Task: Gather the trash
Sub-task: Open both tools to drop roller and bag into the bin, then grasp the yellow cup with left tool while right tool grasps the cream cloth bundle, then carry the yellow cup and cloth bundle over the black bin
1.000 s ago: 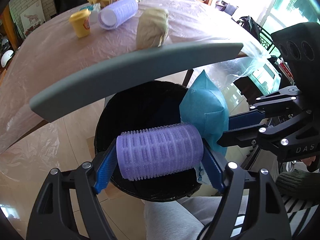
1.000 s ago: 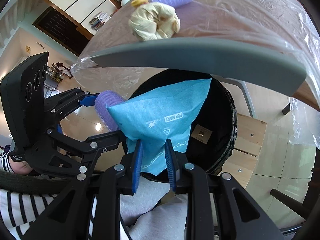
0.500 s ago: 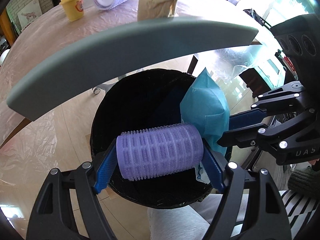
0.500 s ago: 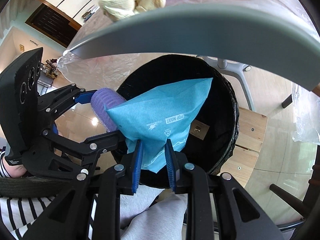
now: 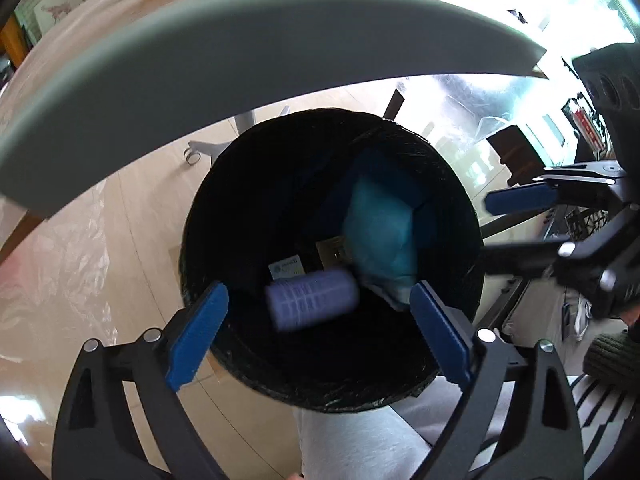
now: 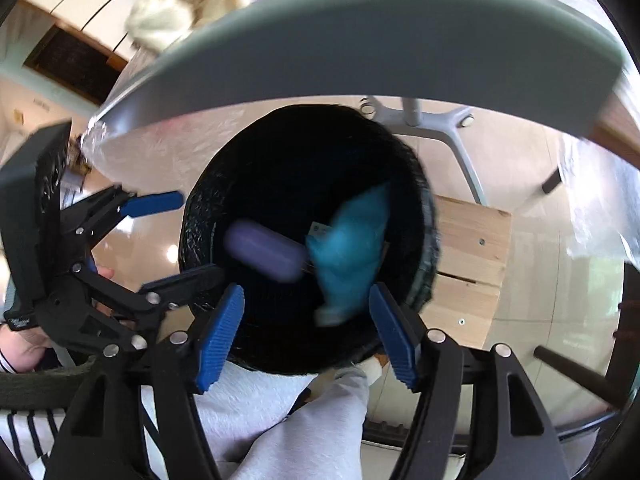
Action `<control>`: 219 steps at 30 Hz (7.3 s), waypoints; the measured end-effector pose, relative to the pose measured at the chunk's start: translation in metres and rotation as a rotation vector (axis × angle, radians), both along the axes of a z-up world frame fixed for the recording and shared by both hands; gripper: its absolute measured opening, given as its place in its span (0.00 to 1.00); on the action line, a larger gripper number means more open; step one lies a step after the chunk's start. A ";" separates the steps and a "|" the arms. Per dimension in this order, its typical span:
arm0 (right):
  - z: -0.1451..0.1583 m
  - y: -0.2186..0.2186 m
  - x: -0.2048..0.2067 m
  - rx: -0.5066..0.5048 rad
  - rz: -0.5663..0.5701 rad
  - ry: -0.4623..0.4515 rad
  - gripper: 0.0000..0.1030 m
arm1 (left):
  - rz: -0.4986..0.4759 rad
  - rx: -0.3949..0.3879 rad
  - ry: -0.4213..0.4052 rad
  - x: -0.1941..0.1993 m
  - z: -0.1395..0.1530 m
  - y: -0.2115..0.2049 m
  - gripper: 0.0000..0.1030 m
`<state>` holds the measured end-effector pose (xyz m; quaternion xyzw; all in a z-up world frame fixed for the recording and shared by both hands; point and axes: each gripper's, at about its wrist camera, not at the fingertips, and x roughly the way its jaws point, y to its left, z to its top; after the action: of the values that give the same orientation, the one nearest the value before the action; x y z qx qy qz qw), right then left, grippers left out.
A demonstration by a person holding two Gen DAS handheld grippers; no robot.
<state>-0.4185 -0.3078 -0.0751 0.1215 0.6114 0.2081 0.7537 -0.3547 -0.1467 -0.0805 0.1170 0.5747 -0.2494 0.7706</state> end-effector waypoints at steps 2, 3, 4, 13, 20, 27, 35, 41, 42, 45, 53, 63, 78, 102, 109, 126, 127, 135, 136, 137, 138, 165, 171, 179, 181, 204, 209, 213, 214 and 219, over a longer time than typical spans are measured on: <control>0.005 -0.009 -0.006 -0.004 -0.028 -0.008 0.65 | 0.020 -0.003 -0.007 -0.001 0.004 0.009 0.98; 0.008 -0.014 -0.009 0.005 -0.042 -0.014 0.67 | 0.032 -0.013 -0.007 -0.002 0.007 0.015 0.98; 0.011 -0.018 -0.011 0.012 -0.056 -0.018 0.67 | 0.037 -0.018 -0.005 -0.002 0.008 0.018 0.98; 0.044 -0.043 -0.022 0.044 -0.148 -0.085 0.73 | 0.054 -0.030 -0.065 -0.014 0.036 0.031 0.98; 0.124 -0.057 -0.029 0.009 -0.196 -0.380 0.95 | 0.094 -0.093 -0.262 -0.016 0.102 0.048 0.98; 0.206 -0.063 -0.013 -0.051 -0.282 -0.719 0.96 | 0.236 -0.175 -0.426 0.006 0.156 0.073 0.98; 0.279 -0.060 -0.009 -0.181 -0.441 -1.045 0.96 | 0.327 -0.302 -0.759 0.011 0.225 0.085 0.98; 0.266 -0.043 0.053 -0.244 -0.312 -0.811 0.96 | 0.279 -0.272 -0.609 0.043 0.201 0.069 0.98; 0.257 -0.039 0.059 -0.212 -0.258 -0.761 0.96 | 0.265 -0.242 -0.605 0.043 0.196 0.064 0.98; 0.225 -0.017 0.068 -0.160 -0.102 -0.668 0.96 | 0.220 -0.194 -0.559 0.051 0.180 0.054 0.98; 0.137 0.045 0.058 -0.229 0.112 -0.550 0.92 | 0.094 -0.202 -0.386 0.097 0.135 0.038 0.98; 0.113 0.064 0.075 -0.215 0.193 -0.546 0.82 | 0.072 -0.166 -0.295 0.133 0.101 0.032 0.66; 0.100 0.061 0.088 -0.145 0.237 -0.481 0.50 | 0.046 -0.145 -0.277 0.148 0.085 0.028 0.41; 0.123 0.001 0.094 0.046 0.000 -0.421 0.49 | 0.120 -0.224 -0.280 0.137 0.104 0.049 0.31; 0.126 -0.004 0.093 0.051 -0.019 -0.424 0.49 | 0.151 -0.237 -0.310 0.128 0.113 0.053 0.31; 0.142 -0.022 0.083 0.069 -0.089 -0.448 0.49 | 0.180 -0.294 -0.363 0.087 0.140 0.061 0.31; 0.144 -0.023 0.082 0.070 -0.091 -0.451 0.49 | 0.179 -0.296 -0.365 0.085 0.141 0.062 0.31; 0.157 -0.031 0.068 0.083 -0.107 -0.478 0.49 | 0.158 -0.304 -0.370 0.063 0.149 0.062 0.31; 0.158 -0.032 0.067 0.090 -0.110 -0.479 0.49 | 0.154 -0.304 -0.370 0.061 0.150 0.061 0.31; 0.159 -0.033 0.065 0.095 -0.113 -0.481 0.49 | 0.149 -0.302 -0.370 0.057 0.150 0.060 0.31; 0.160 -0.034 0.064 0.100 -0.115 -0.482 0.49 | 0.145 -0.302 -0.370 0.055 0.150 0.059 0.31; 0.143 -0.033 0.015 0.116 -0.077 -0.428 0.49 | 0.063 -0.318 -0.341 -0.005 0.147 0.034 0.31; 0.134 -0.029 0.003 0.117 -0.057 -0.402 0.49 | 0.053 -0.309 -0.325 -0.015 0.142 0.030 0.31; 0.120 -0.020 -0.007 0.095 -0.020 -0.371 0.49 | 0.035 -0.282 -0.297 -0.027 0.129 0.025 0.31; 0.115 -0.017 -0.008 0.088 -0.011 -0.361 0.49 | 0.029 -0.271 -0.292 -0.030 0.125 0.024 0.31; 0.061 0.003 -0.003 0.017 0.046 -0.239 0.49 | -0.011 -0.173 -0.161 -0.041 0.064 0.010 0.31; 0.048 0.007 -0.001 -0.005 0.056 -0.219 0.49 | -0.018 -0.149 -0.136 -0.039 0.050 0.007 0.31; 0.039 0.008 0.002 -0.014 0.047 -0.200 0.49 | -0.026 -0.125 -0.118 -0.036 0.039 0.003 0.31; 0.037 0.008 0.003 -0.019 0.043 -0.198 0.49 | -0.027 -0.120 -0.116 -0.035 0.037 0.001 0.31; 0.032 0.013 0.008 -0.049 0.040 -0.197 0.49 | -0.040 -0.094 -0.104 -0.031 0.027 -0.002 0.31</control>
<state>-0.4107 -0.2951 -0.0433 0.0697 0.5414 0.2190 0.8088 -0.3858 -0.1488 -0.0537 0.1048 0.5191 -0.2850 0.7989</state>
